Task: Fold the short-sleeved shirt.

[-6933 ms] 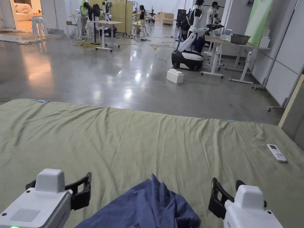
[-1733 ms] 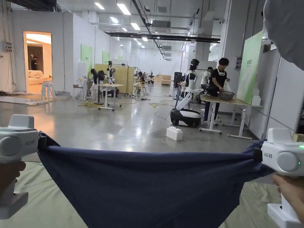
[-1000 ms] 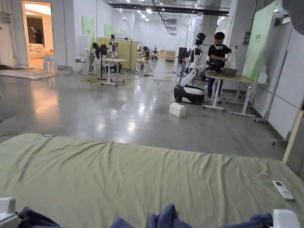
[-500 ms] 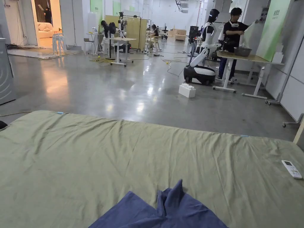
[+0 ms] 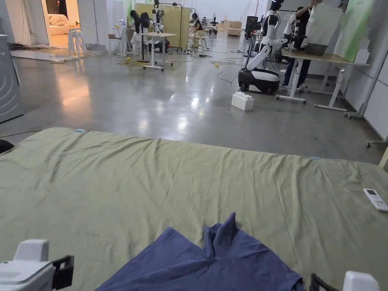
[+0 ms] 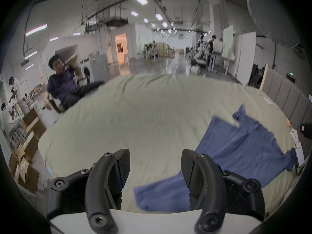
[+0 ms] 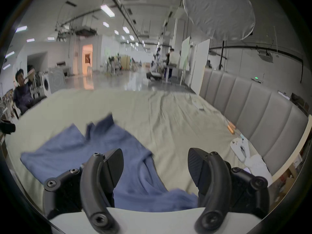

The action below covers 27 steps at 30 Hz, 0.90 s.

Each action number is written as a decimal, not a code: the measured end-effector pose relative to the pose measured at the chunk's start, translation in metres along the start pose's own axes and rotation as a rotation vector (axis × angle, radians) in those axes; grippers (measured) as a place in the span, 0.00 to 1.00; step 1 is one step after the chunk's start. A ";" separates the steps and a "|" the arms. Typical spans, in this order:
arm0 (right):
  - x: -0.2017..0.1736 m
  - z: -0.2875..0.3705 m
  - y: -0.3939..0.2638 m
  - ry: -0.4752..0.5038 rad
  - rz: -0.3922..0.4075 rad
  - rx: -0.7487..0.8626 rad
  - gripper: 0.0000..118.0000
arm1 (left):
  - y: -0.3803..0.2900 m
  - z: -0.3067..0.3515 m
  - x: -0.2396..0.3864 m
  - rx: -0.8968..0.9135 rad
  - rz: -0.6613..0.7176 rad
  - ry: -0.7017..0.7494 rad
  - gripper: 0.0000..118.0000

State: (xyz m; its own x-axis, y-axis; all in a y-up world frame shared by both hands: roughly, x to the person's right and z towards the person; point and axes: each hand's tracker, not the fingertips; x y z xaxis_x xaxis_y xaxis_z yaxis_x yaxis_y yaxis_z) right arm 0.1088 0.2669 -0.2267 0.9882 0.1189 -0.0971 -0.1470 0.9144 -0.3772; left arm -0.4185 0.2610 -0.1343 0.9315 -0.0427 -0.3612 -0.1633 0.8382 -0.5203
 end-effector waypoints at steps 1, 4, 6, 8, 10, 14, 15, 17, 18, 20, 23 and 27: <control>-0.006 0.003 0.010 0.015 -0.016 0.037 0.70 | 0.005 0.005 0.010 0.054 -0.014 -0.014 0.55; -0.026 0.011 0.035 0.038 -0.050 0.122 0.69 | 0.027 0.020 0.035 0.180 -0.024 -0.071 0.54; -0.036 0.013 0.043 0.071 -0.080 0.166 0.66 | 0.034 0.033 0.058 0.266 -0.053 -0.075 0.53; -0.049 0.015 0.048 0.062 -0.046 0.214 0.54 | 0.040 0.041 0.075 0.336 -0.095 -0.084 0.51; -0.059 0.017 0.050 0.032 -0.004 0.267 0.26 | 0.040 0.041 0.089 0.367 -0.107 -0.078 0.34; -0.066 0.017 0.045 0.052 -0.017 0.276 0.03 | 0.036 0.041 0.106 0.402 -0.058 -0.117 0.02; -0.067 0.017 0.042 0.048 -0.033 0.271 0.01 | 0.034 0.042 0.107 0.411 -0.058 -0.137 0.02; -0.068 0.021 0.042 0.026 0.005 0.311 0.00 | 0.028 0.043 0.112 0.410 -0.095 -0.114 0.00; -0.066 0.020 0.040 0.045 -0.017 0.280 0.00 | 0.026 0.043 0.113 0.403 -0.109 -0.120 0.00; -0.068 0.022 0.040 0.043 0.012 0.287 0.00 | 0.023 0.043 0.109 0.382 -0.088 -0.145 0.00; -0.068 0.016 0.037 0.041 0.021 0.272 0.00 | 0.018 0.042 0.095 0.324 -0.039 -0.140 0.00; -0.070 0.006 0.034 0.052 0.018 0.225 0.00 | 0.003 0.026 0.059 0.197 -0.045 -0.081 0.00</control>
State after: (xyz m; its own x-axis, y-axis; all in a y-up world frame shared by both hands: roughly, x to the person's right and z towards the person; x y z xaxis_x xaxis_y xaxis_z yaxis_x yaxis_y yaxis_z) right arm 0.0351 0.2918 -0.2271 0.9809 0.1213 -0.1519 -0.1456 0.9763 -0.1605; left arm -0.3557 0.2752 -0.1373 0.9607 -0.0451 -0.2741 -0.0621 0.9270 -0.3700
